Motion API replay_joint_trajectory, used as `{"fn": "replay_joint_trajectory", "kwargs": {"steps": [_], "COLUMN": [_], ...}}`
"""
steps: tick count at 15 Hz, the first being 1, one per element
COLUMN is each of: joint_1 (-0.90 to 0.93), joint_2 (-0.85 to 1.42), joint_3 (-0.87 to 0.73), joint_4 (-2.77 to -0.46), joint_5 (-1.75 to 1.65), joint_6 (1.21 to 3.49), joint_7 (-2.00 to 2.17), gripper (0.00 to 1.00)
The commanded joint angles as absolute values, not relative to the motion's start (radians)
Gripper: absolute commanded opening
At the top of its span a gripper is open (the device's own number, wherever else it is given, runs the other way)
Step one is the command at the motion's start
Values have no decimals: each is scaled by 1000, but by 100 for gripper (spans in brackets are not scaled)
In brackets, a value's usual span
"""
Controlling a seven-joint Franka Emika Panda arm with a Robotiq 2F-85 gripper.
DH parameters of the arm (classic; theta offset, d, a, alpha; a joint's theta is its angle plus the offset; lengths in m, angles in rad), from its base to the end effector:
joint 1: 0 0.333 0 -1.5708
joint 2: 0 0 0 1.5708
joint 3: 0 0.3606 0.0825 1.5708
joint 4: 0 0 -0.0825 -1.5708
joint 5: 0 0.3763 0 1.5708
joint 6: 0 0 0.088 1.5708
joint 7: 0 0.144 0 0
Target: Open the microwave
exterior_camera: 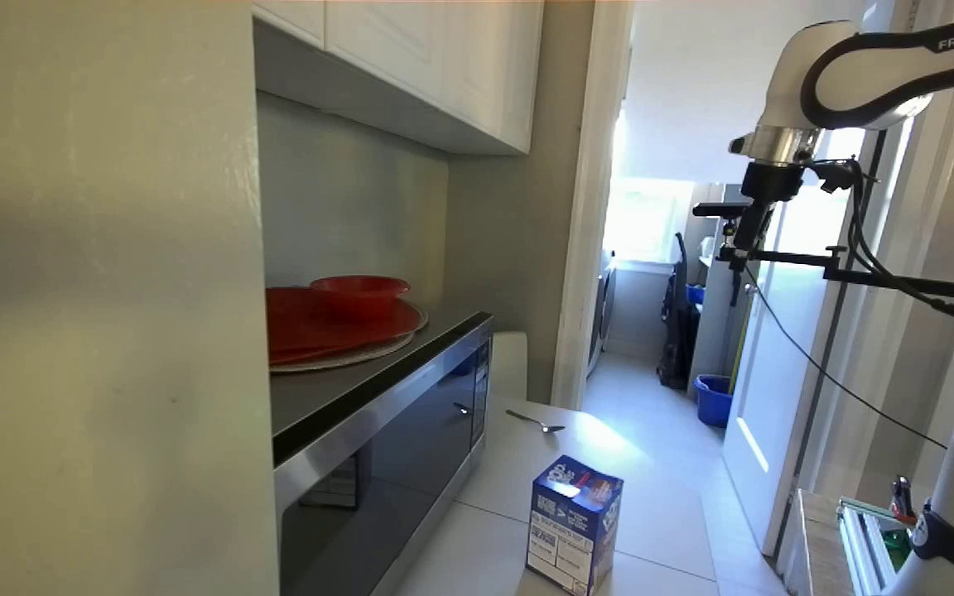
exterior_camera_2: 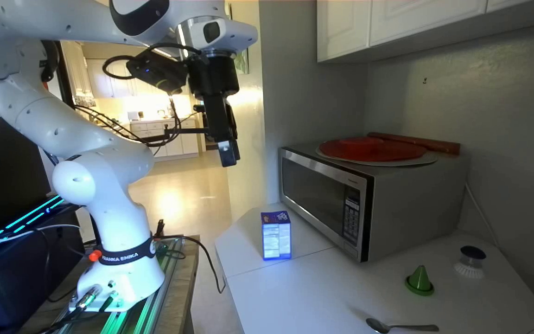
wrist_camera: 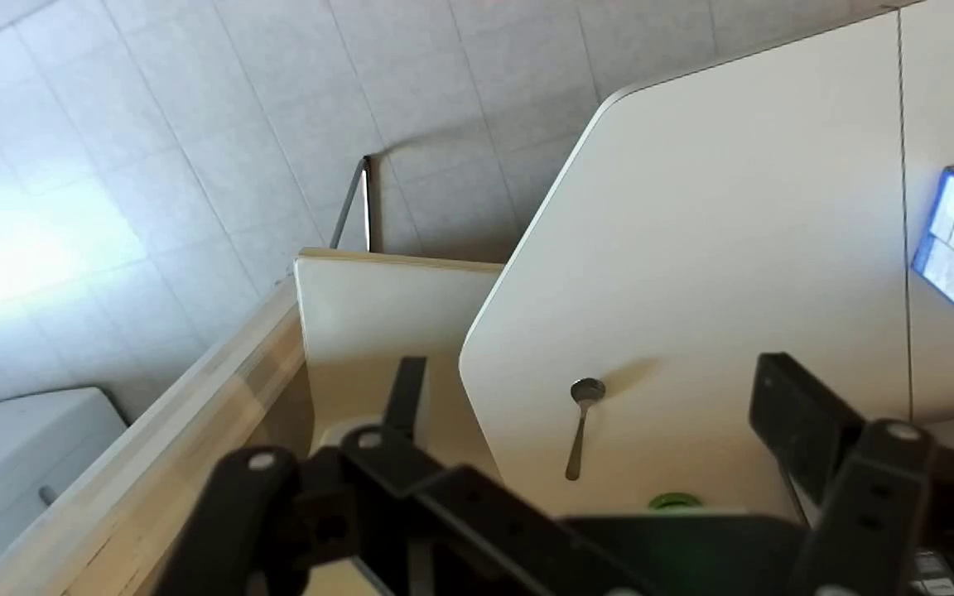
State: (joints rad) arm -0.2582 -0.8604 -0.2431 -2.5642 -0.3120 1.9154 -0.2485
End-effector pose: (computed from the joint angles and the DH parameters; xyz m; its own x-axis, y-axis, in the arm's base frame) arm 0.2314 -0.1795 0.5317 0.9826 -0.0968 0.1586 -0.1237 -0.9778 0.1690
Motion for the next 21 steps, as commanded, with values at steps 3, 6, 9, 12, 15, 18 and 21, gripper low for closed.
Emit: {"fn": "replay_joint_trajectory", "kwargs": {"steps": [3, 6, 9, 12, 15, 18, 21], "joint_1": [-206, -157, -109, -72, -31, 12, 32], "joint_2": [-768, -673, -556, -433, -314, -200, -94], "joint_3": [-272, -277, -279, -276, -273, -265, -232], "joint_4": [-2577, -2596, -2617, -2629, -2613, -2581, -2544], "joint_5": [-300, -279, -247, -216, -146, -38, 46], "joint_6": [2004, 2158, 2302, 2463, 2569, 2630, 2683], "joint_7": [-246, -262, -286, -319, -366, -410, -429], "gripper": [100, 100, 100, 100, 100, 100, 100]}}
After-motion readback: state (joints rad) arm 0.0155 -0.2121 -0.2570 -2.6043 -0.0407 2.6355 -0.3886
